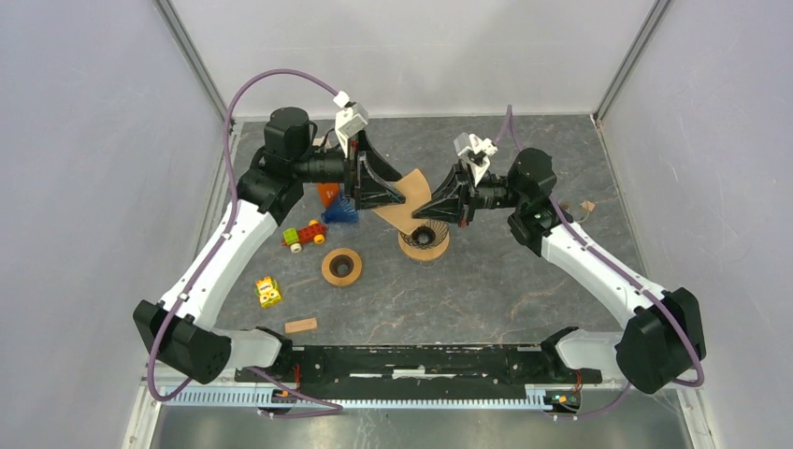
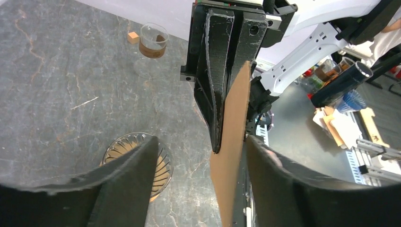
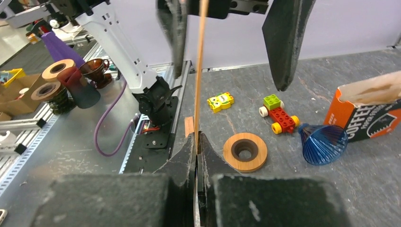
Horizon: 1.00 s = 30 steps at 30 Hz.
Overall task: Place the coffee filter in the dripper
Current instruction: Pick up the coffee filter from the coffee filter holder.
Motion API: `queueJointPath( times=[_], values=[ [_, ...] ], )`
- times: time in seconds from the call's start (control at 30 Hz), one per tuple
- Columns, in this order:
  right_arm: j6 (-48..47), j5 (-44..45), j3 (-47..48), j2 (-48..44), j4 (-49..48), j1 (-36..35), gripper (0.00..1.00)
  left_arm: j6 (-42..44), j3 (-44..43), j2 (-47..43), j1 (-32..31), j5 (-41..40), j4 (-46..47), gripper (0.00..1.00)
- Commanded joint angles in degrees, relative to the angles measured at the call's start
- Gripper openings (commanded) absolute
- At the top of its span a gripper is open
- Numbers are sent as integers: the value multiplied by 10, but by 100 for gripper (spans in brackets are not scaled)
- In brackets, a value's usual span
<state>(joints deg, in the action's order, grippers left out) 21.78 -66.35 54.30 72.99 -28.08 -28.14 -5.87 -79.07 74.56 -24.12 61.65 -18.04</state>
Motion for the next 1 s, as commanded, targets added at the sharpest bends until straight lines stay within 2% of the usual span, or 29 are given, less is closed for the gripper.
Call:
queueJointPath(
  times=[0.0, 0.1, 0.17, 0.23, 0.3, 0.37, 0.4, 0.5, 0.63, 0.7, 0.83, 0.97],
  values=[
    [-38, 58, 35, -18, 71, -2, 0, -44, 25, -2, 4, 23, 70, 81],
    [-57, 75, 44, -18, 101, -1, 0, -56, 40, -6, 4, 26, 88, 83],
    [-52, 77, 45, -20, 100, -2, 0, -67, 57, -7, 5, 29, 105, 76],
    [-41, 76, 46, -19, 93, -2, 0, -92, 78, -9, 4, 40, 138, 62],
    [-38, 76, 47, -20, 89, -2, 0, -119, 94, -9, 5, 46, 176, 42],
    [-31, 71, 43, -20, 80, -2, 1, -139, 101, -7, 5, 48, 204, 13],
    [-30, 67, 42, -21, 77, 0, 5, -149, 102, -7, 6, 48, 213, 3],
    [-40, 39, 37, -29, 72, 11, 27, -230, 122, -11, 18, 70, 302, 2],
    [-55, -15, 16, -46, 58, 36, 54, -411, 172, -19, 41, 92, 526, 2],
    [-63, -36, 5, -53, 52, 39, 62, -417, 179, -27, 41, 95, 532, 2],
    [-60, -59, -3, -57, 34, 39, 63, -416, 194, -39, 41, 98, 527, 2],
    [-46, -61, -6, -45, 12, 34, 59, -421, 200, -42, 41, 94, 527, 2]
  ],
)
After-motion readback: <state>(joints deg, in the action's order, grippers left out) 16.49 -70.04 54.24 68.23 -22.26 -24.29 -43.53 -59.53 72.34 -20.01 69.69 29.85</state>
